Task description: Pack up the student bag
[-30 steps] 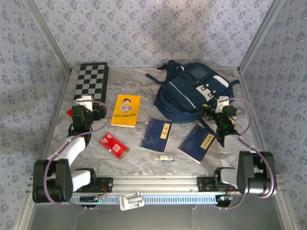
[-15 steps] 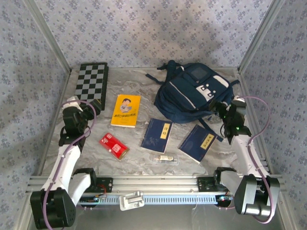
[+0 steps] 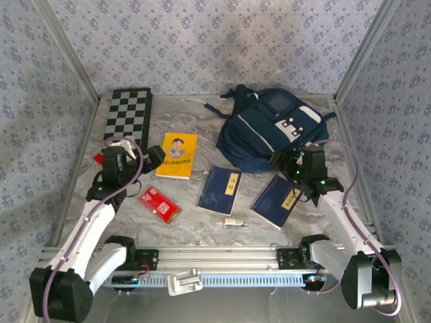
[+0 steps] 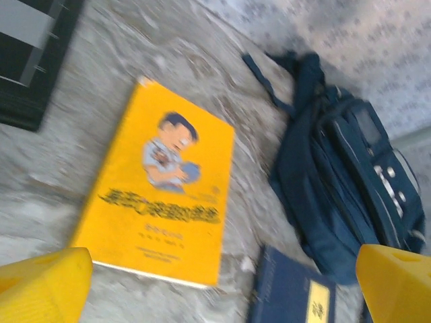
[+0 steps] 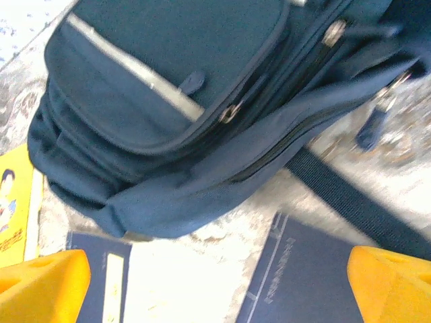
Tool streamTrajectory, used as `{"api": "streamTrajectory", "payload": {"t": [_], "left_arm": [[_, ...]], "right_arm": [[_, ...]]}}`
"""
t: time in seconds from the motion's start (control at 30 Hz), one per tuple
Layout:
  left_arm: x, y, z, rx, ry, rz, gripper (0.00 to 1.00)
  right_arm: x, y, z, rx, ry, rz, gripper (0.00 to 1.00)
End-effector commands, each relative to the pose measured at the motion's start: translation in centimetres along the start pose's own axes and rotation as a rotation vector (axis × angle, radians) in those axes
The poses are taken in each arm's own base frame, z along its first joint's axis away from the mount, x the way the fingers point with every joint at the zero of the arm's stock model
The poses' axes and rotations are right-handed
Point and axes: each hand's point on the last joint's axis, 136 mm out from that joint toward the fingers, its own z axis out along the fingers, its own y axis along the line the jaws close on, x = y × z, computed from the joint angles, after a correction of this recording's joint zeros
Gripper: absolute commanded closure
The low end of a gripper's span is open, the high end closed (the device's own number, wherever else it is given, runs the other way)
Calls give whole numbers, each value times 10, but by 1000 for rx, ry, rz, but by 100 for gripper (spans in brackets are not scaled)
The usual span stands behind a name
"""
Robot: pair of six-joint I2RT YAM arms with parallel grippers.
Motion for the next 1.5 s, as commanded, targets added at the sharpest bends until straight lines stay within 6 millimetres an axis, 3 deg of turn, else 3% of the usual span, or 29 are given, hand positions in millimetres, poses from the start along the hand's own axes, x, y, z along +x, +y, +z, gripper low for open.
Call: {"api": "streamTrajectory", "payload": {"t": [0.0,0.13,0.33,0.67,0.83,1.07,1.2,1.33,1.47], "left_arm": [[4,-36,2,81,36,2,0],[23,-62,18,123,115,20,0],[44,-88,52,139,219,30,0],[79,-134,135,162,351,21,3],[97,-142,184,130,403,-11,16],[111,-139,243,40,432,-51,26],[111,-138,264,-5,418,-66,40],[110,-140,275,-15,412,-75,69],[99,-140,268,-34,378,-65,94]], "right_arm": [[20,6,6,-22,86,98,0],[28,7,11,-37,119,164,0],[27,-10,20,-18,130,278,0],[0,-31,28,-15,115,371,0],[-15,-50,31,10,90,427,0],[-34,-48,43,-4,95,403,0],[-39,-42,52,-32,109,401,0],[-43,-39,61,-36,120,384,0],[-45,-31,71,-46,135,361,0]]}}
